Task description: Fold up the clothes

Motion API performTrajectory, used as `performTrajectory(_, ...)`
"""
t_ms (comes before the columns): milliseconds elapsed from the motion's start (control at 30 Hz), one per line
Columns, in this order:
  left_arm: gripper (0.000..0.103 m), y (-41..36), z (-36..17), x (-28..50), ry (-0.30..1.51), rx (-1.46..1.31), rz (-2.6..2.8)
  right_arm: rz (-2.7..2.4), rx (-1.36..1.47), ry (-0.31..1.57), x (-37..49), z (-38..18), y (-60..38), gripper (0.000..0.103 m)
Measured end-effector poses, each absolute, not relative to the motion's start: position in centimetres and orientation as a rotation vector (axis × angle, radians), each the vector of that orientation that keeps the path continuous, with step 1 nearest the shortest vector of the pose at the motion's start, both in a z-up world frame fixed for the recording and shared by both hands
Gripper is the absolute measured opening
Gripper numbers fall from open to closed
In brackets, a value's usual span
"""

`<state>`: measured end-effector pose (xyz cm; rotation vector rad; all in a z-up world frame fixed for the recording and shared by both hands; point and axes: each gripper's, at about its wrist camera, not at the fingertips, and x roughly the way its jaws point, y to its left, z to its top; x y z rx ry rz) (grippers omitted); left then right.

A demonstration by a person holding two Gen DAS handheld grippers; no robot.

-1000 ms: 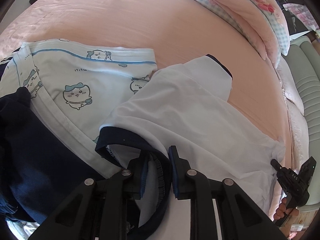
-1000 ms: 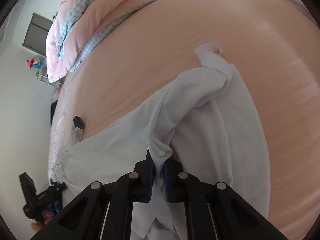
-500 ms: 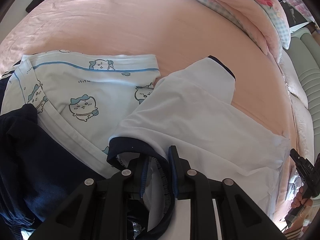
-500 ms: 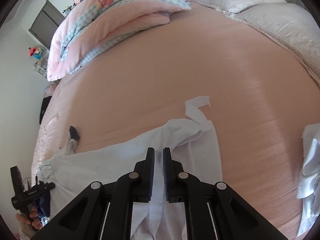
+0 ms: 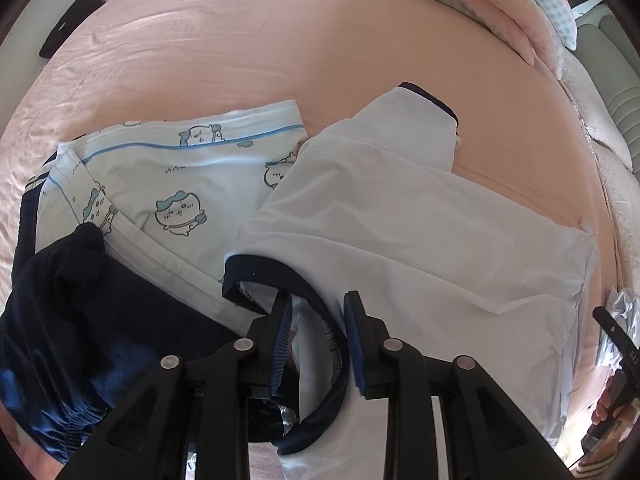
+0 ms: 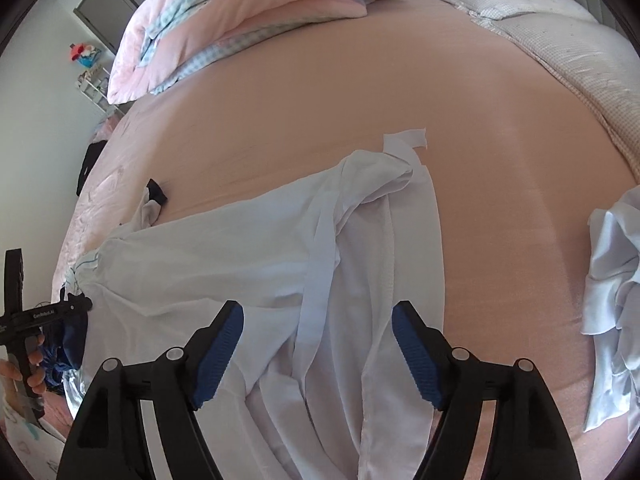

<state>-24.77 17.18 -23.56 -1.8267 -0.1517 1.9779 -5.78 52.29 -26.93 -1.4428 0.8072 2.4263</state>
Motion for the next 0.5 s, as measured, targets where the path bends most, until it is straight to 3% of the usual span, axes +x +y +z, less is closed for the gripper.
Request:
performTrajectory(33, 0.051, 16.8, -23.4, -24.6, -0.176, -1.831, 1.982, 2.426, -1.448, 0.812, -5.4, -26.7, 52.1, 0.077)
performTrajectory(67, 0.067, 16.4, -23.1, -24.5, -0.199, -1.833, 1.987, 2.432, -1.446, 0.812, -5.0, -26.5, 51.9, 0.077)
performTrajectory(100, 0.07, 16.0, -22.8, -24.3, -0.221, -1.83, 1.991, 2.443, -1.444, 0.808, -4.6, -26.2, 51.6, 0.077)
performTrajectory(233, 0.071, 15.1, -21.4, -23.2, -0.24, -1.817, 1.978, 2.475, -1.438, 0.775, -3.1, -25.2, 51.0, 0.077)
performTrajectory(500, 0.071, 19.5, -19.2, -22.7, -0.102, -1.76, 1.98, 2.545, -1.399, 0.711, -0.4, -23.7, 50.1, 0.077)
